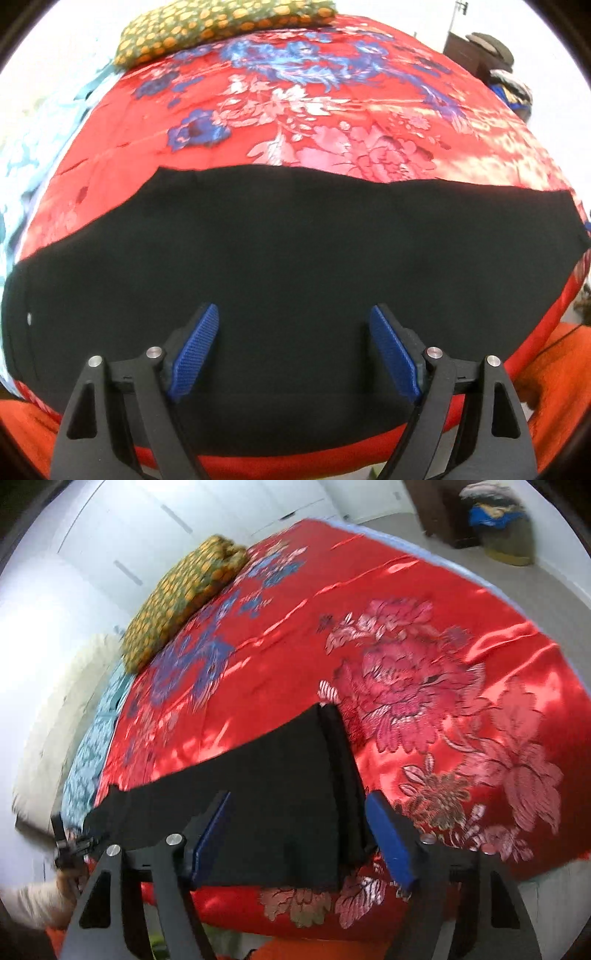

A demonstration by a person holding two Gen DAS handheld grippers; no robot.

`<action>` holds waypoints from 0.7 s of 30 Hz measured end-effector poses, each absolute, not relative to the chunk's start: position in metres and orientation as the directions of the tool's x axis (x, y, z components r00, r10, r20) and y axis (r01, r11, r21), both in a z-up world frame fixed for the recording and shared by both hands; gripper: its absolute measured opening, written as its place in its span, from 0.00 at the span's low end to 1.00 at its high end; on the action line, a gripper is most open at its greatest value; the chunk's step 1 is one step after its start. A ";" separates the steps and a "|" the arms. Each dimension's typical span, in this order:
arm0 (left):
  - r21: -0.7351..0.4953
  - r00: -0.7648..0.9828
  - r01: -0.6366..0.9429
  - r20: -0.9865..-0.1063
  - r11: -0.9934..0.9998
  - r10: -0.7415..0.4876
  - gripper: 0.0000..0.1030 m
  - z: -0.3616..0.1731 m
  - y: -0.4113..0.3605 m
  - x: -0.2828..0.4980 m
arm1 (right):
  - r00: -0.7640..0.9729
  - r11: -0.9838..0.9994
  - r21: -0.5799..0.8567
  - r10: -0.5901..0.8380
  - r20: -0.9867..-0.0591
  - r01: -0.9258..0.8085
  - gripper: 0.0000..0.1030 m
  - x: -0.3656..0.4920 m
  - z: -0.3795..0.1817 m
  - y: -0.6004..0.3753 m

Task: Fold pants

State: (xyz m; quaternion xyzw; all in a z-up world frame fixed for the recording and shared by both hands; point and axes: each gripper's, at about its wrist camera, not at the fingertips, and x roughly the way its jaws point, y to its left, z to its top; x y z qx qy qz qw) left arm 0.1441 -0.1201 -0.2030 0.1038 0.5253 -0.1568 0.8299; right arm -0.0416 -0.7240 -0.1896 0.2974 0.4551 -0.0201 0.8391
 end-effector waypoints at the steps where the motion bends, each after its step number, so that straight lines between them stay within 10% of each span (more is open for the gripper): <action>1: 0.013 0.398 0.379 -0.905 0.926 -0.151 0.83 -0.203 -0.124 0.143 | 0.572 0.832 0.470 0.240 -0.784 0.296 0.67 -0.038 -0.194 -0.725; 15: 0.022 0.358 0.410 -0.923 0.912 -0.139 0.83 -0.213 -0.148 0.135 | 0.547 0.735 0.619 0.408 -0.731 0.278 0.58 -0.022 -0.243 -0.738; 17: 0.024 0.358 0.414 -0.923 0.910 -0.139 0.83 -0.213 -0.150 0.135 | 0.516 0.742 0.608 0.418 -0.748 0.281 0.19 -0.018 -0.244 -0.735; 21: 0.014 0.362 0.410 -0.920 0.912 -0.149 0.83 -0.211 -0.146 0.134 | 0.541 0.692 0.656 0.442 -0.715 0.302 0.15 -0.022 -0.238 -0.729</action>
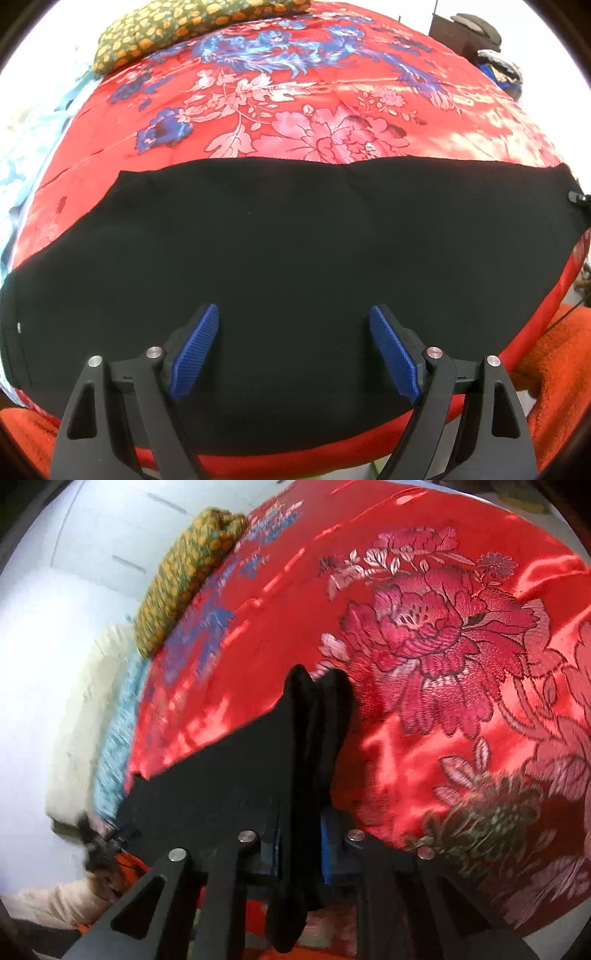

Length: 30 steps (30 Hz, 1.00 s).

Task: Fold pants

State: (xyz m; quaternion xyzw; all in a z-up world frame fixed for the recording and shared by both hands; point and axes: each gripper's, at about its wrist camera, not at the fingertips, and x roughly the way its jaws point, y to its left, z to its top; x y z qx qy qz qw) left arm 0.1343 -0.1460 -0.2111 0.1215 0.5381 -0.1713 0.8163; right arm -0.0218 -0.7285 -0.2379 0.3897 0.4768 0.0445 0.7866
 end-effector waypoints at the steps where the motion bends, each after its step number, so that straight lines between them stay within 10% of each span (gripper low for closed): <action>1: 0.011 0.364 0.407 -0.919 0.913 -0.151 0.83 -0.211 -0.144 0.135 | 0.571 0.662 0.687 0.452 -0.685 0.299 0.15 -0.025 -0.233 -0.728; 19: -0.157 0.421 0.164 -0.882 0.974 -0.213 0.83 -0.207 -0.015 0.147 | 0.661 0.169 0.985 0.744 -0.097 -0.046 0.15 0.042 -0.192 -0.428; 30: -0.301 0.432 -0.023 -0.863 0.953 -0.262 0.83 -0.209 0.078 0.156 | 0.533 0.490 0.871 0.727 -0.433 0.038 0.15 0.104 -0.247 -0.234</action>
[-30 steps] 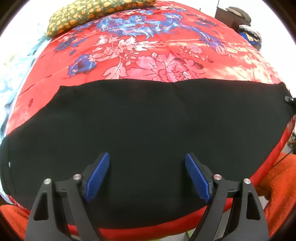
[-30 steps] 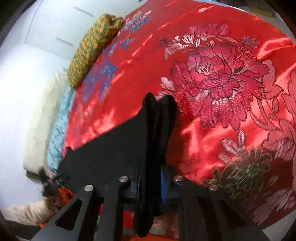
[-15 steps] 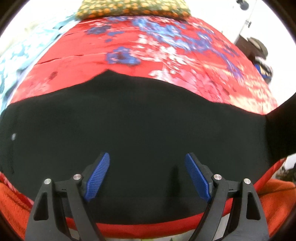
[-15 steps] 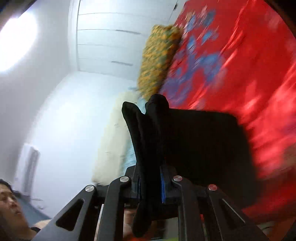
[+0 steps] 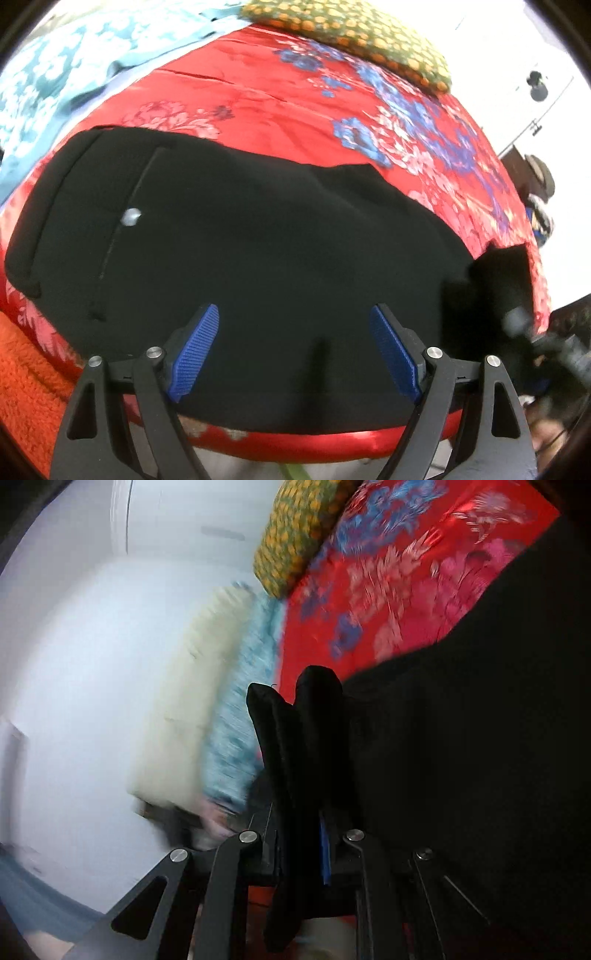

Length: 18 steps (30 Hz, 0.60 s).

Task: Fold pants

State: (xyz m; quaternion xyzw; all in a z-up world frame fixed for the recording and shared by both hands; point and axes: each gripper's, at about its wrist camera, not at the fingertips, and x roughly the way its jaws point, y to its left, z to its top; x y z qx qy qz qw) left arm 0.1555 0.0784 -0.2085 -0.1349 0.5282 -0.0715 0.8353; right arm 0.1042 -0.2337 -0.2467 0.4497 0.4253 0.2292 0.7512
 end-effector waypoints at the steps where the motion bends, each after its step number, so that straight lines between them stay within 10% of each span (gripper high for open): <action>1: -0.309 0.429 -0.025 -0.862 0.951 -0.269 0.83 -0.210 0.080 0.156 | 0.518 0.567 0.823 0.693 -0.501 0.037 0.15 0.107 -0.250 -0.217; 4: -0.316 0.426 -0.014 -0.860 0.949 -0.280 0.83 -0.211 0.077 0.158 | 0.507 0.733 0.680 0.574 -0.643 0.032 0.26 0.112 -0.250 -0.196; 8: -0.372 0.449 0.033 -0.824 0.928 -0.347 0.83 -0.201 0.075 0.155 | 0.486 0.832 0.547 0.516 -0.705 -0.091 0.82 0.110 -0.224 -0.174; 18: -0.373 0.343 0.300 -0.816 0.878 -0.464 0.60 -0.196 -0.012 0.140 | 0.652 0.938 0.344 0.292 -0.700 -0.051 0.90 -0.006 -0.163 -0.273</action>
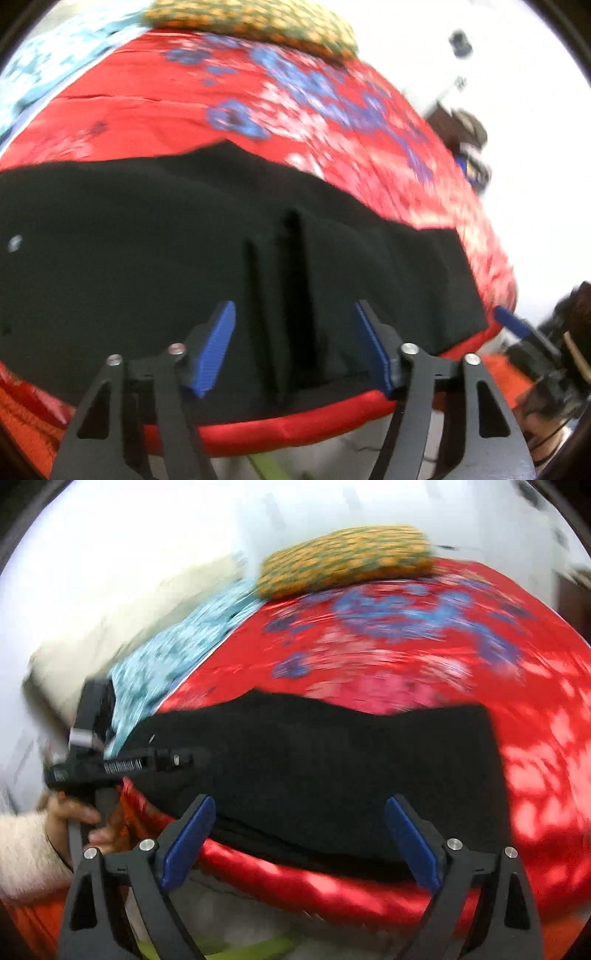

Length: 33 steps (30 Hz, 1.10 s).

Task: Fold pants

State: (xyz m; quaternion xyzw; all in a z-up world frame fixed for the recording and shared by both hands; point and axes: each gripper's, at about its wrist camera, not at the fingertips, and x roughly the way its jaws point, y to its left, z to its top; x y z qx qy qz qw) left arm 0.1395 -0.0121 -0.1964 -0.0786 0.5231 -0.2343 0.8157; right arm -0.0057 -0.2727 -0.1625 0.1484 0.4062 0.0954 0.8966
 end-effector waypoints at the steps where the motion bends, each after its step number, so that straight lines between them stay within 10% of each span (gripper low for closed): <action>1: -0.352 0.336 0.316 -0.827 0.881 -0.451 0.52 -0.198 -0.021 0.139 | 0.662 0.932 0.362 0.281 -0.695 -0.017 0.90 -0.011 -0.161 -0.282; 4: -0.247 0.324 0.335 -0.876 0.909 -0.357 0.07 -0.210 -0.046 0.139 | 0.667 0.922 0.383 0.248 -0.703 0.061 0.90 -0.018 -0.164 -0.300; 12: -0.189 0.339 0.339 -0.889 0.922 -0.307 0.03 -0.207 -0.027 0.120 | 0.718 0.961 0.250 0.090 -0.690 0.120 0.90 -0.020 -0.150 -0.321; 18: -0.183 0.345 0.348 -0.887 0.919 -0.307 0.27 -0.215 -0.030 0.121 | 0.625 0.921 0.388 0.309 -0.717 -0.011 0.89 0.017 -0.184 -0.309; 21: -0.182 0.386 0.297 -0.875 0.937 -0.292 0.66 -0.204 -0.017 0.121 | 0.508 0.930 0.356 0.263 -0.820 0.094 0.85 0.024 -0.223 -0.313; 33: -0.231 0.544 0.310 -0.753 0.922 -0.371 0.69 -0.167 -0.005 0.115 | 0.649 0.980 0.198 0.153 -0.745 -0.005 0.83 0.049 -0.151 -0.319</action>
